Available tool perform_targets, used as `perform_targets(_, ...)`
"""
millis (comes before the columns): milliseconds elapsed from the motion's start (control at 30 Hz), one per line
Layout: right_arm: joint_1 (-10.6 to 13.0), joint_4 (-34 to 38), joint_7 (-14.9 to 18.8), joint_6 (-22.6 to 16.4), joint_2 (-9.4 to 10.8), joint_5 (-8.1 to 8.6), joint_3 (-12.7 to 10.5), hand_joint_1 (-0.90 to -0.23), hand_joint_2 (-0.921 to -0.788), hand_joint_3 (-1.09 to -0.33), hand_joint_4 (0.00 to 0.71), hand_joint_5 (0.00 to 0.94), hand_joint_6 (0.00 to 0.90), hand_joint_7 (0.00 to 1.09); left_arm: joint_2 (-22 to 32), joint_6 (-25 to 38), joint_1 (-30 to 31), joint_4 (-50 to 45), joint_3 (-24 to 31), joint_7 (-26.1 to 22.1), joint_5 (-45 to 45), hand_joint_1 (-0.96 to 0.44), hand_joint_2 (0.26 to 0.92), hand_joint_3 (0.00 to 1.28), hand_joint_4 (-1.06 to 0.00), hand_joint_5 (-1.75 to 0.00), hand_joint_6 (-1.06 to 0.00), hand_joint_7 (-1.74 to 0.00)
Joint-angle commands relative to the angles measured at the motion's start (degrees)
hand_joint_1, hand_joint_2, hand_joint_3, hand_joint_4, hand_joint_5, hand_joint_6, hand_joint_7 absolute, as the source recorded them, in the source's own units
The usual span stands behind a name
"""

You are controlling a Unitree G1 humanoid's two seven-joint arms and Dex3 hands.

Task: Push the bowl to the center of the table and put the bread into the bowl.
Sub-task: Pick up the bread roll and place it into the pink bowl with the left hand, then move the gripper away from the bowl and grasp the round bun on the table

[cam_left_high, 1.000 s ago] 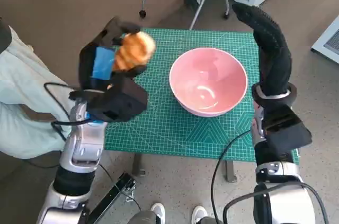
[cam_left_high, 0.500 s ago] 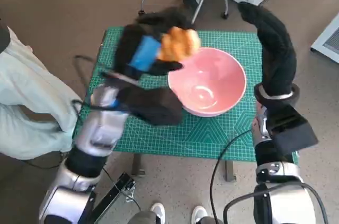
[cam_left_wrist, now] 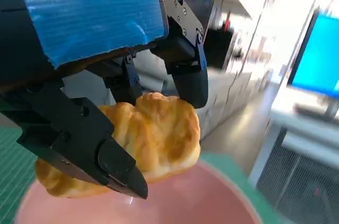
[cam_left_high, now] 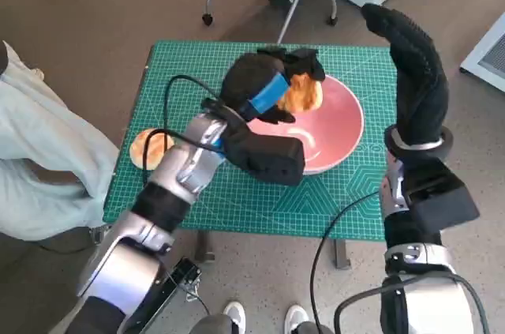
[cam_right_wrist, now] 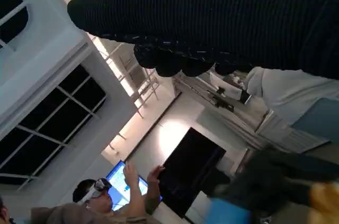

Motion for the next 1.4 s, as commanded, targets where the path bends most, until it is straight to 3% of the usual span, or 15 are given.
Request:
perform_targets(33, 1.9, -0.2, 0.1, 0.5, -0.5, -0.3, -0.2, -0.584, -0.921, -0.703, 0.326, 0.001, 0.012, 0.82, -0.7, 1.6, -3.5, 4.4, 1.0, -16.6, -5.8, -0.06, 0.872, 0.24, -0.34, -0.77, -0.2, -0.99)
perform_targets(100, 2.0, -0.4, 0.1, 0.6, -0.6, -0.24, -0.3, -0.587, -0.921, -0.7, 0.327, 0.001, 0.01, 0.82, -0.4, 2.4, -4.3, 4.9, 1.7, -23.7, -8.4, -0.12, 0.838, 0.22, -0.14, -0.31, -0.08, -0.66)
perform_targets(167, 2.0, -0.5, 0.1, 0.7, -0.6, -0.15, -0.4, -0.587, -0.921, -0.699, 0.328, 0.002, 0.009, 0.82, -0.2, 2.3, -4.4, 4.8, 2.3, -26.8, -9.9, -0.15, 0.825, 0.21, -0.07, -0.16, -0.04, -0.55)
perform_targets(233, 2.1, -0.8, 0.0, 0.8, -0.6, -0.12, -0.5, -0.58, -0.921, -0.7, 0.328, 0.002, 0.009, 0.82, 0.3, 1.2, -3.9, 4.0, 2.5, -26.9, -10.3, -0.2, 0.823, 0.18, -0.03, -0.07, -0.02, -0.51)
perform_targets(667, 2.4, -1.5, -0.3, 1.2, -0.1, -0.2, -0.6, -0.554, -0.921, -0.705, 0.329, 0.002, 0.011, 0.81, 6.5, -7.7, 1.0, -5.3, 7.1, -24.9, -13.5, -0.32, 0.867, 0.08, -0.06, -0.02, -0.02, -0.52)
perform_targets(867, 2.4, -1.9, -0.5, 1.4, 0.1, -0.35, -0.6, -0.544, -0.921, -0.709, 0.329, 0.001, 0.013, 0.81, 12.6, -11.5, 4.9, -13.3, 11.7, -28.0, -18.0, -0.32, 0.896, 0.02, -0.14, -0.01, -0.15, -0.35)
perform_targets(1033, 2.6, -2.3, -0.1, 1.4, 0.3, 0.08, -0.5, -0.546, -0.921, -0.709, 0.329, 0.001, 0.015, 0.81, 18.6, -10.6, 9.8, -24.0, 15.6, -30.9, -20.7, -0.26, 0.879, 0.0, -0.21, -0.01, -0.27, -0.19)
perform_targets(1167, 2.8, -2.5, 0.3, 1.4, 0.4, 0.65, -0.5, -0.551, -0.921, -0.708, 0.329, 0.001, 0.017, 0.81, 23.4, -7.6, 14.1, -32.2, 18.9, -33.0, -22.0, -0.22, 0.856, 0.0, -0.24, -0.02, -0.32, -0.16)
perform_targets(1400, 2.8, -2.7, 1.0, 1.7, 0.5, 1.49, -0.5, -0.566, -0.921, -0.703, 0.328, 0.001, 0.018, 0.81, 31.2, -6.5, 20.3, -35.3, 23.0, -36.3, -23.1, -0.2, 0.833, 0.0, -0.26, -0.02, -0.34, -0.15)
